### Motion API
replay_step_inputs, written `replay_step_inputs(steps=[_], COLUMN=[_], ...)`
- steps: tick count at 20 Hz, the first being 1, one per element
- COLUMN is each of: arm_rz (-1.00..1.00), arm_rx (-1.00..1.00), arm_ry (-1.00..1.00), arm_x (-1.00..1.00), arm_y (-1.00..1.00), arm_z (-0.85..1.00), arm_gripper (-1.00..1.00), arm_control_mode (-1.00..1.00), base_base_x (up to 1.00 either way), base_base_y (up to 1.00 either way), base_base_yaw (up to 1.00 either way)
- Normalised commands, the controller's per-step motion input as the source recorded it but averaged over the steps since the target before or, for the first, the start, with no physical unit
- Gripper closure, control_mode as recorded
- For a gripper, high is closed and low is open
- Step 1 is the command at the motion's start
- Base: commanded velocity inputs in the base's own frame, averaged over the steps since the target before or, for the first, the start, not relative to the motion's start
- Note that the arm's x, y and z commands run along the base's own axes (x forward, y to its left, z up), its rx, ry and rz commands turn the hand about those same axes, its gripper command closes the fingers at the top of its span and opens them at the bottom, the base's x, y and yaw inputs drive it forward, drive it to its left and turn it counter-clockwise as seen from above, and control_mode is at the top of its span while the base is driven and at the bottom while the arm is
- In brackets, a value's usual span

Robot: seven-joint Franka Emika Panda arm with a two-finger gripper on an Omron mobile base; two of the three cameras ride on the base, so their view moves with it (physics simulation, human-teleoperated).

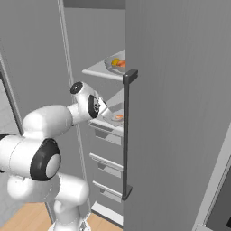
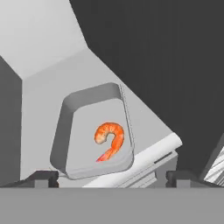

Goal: Take the meat container that has the shrimp and place it on the second highest rack of the freezer. Then take the vegetable container that has the onion and lemon and place it on the highest rack of the freezer.

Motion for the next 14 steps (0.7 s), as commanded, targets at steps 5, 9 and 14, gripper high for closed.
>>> replay_step_inputs(steps=[5, 9, 14], arm_rz=[-0.03, -0.04, -0.01], arm_rx=[0.09, 0.37, 0.43], arm_ry=[-0.02, 0.15, 0.08], arm_x=[-1.00, -1.00, -1.00], arm_y=[0.89, 0.32, 0.00], arm_z=[1.00, 1.00, 0.98], arm_gripper=[-1.00, -1.00, -1.00], arm_control_mode=[-1.00, -1.00, -1.00], base_base_x=[0.00, 0.00, 0.00], base_base_y=[0.00, 0.00, 0.00], base_base_yaw=[0.00, 0.00, 0.00])
